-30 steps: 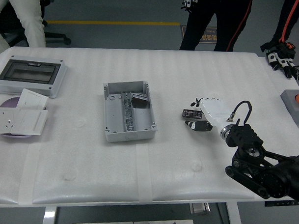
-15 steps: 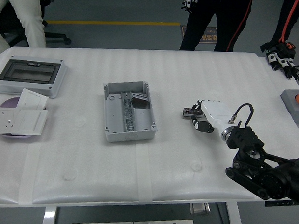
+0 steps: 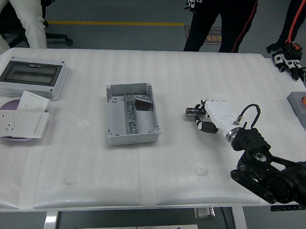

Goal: Pick up the battery,place it into the box

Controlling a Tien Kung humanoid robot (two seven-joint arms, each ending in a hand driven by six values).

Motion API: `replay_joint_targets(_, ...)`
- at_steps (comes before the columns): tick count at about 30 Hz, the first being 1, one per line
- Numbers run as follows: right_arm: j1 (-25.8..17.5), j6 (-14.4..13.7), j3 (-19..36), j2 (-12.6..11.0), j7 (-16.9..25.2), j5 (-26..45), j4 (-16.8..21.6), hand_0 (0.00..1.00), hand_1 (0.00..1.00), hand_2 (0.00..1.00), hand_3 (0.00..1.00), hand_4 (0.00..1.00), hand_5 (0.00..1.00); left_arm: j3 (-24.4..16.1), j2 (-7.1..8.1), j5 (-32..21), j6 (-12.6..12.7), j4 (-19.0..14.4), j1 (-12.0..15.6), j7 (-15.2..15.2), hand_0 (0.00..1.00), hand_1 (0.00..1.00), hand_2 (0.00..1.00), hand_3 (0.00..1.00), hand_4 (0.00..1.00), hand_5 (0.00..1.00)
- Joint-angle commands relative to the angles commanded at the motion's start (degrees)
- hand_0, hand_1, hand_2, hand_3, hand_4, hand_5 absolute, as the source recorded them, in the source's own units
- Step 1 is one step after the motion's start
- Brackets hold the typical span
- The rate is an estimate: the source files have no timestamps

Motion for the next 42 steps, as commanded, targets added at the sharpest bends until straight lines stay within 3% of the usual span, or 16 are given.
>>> replay_joint_targets(5, -0.46, -0.50, 2.72, -0.08, 0.03, 1.07, 3.43, 0.542, 0.451, 0.550, 0.669, 0.470, 0.183, -0.17, -0.05, 0.21, 0.23, 0.00, 0.08, -0.22, 0.385, 0.544, 0.491, 0.394, 0.002, 0.002)
replay_joint_targets(11, -1.39, -0.41, 5.15, 0.65, 0.09, 3.11, 10.51, 0.535, 0.449, 0.546, 0.669, 0.469, 0.184, -1.16, -0.20, 1.04, 0.20, -0.03, 0.32, 0.24, 0.385, 0.544, 0.491, 0.394, 0.002, 0.002)
replay_joint_targets(18, -0.77, 1.44, 2.71, 3.01, 0.18, 4.65, 19.14, 0.538, 0.451, 0.549, 0.671, 0.465, 0.185, -4.48, -0.17, 4.03, -0.24, -0.16, 0.69, 2.12, 0.384, 0.544, 0.491, 0.394, 0.002, 0.002)
replay_joint_targets(22, -0.36, 1.37, 0.70, 5.53, 0.19, 3.17, 18.76, 0.538, 0.451, 0.549, 0.671, 0.465, 0.185, -5.56, -0.07, 5.13, -0.46, -0.20, 0.79, 2.79, 0.384, 0.544, 0.491, 0.394, 0.002, 0.002)
replay_joint_targets(23, -0.32, 1.32, 0.29, 6.01, 0.21, 2.93, 18.41, 0.688, 0.591, 0.666, 0.704, 0.663, 0.341, -5.65, -0.07, 5.21, -0.52, -0.21, 0.82, 2.89, 0.382, 0.542, 0.490, 0.393, 0.002, 0.002)
replay_joint_targets(28, 0.01, 1.12, -1.42, 7.19, 0.26, 2.49, 16.87, 0.688, 0.591, 0.666, 0.704, 0.663, 0.341, -5.79, -0.10, 5.35, -0.89, -0.24, 0.94, 3.33, 0.382, 0.542, 0.490, 0.393, 0.002, 0.002)
replay_joint_targets(29, 0.02, 1.10, -1.61, 7.34, 0.26, 2.47, 16.55, 0.941, 0.771, 0.819, 0.894, 0.794, 0.432, -5.74, -0.10, 5.31, -0.94, -0.24, 0.94, 3.36, 0.384, 0.543, 0.491, 0.394, 0.002, 0.002)
replay_joint_targets(42, -0.39, 0.56, -0.72, 7.78, 0.57, 3.11, 14.40, 0.971, 0.770, 0.808, 0.911, 0.833, 0.466, -5.39, -0.05, 4.94, -1.08, -0.18, 0.64, 3.33, 0.383, 0.542, 0.489, 0.393, 0.002, 0.002)
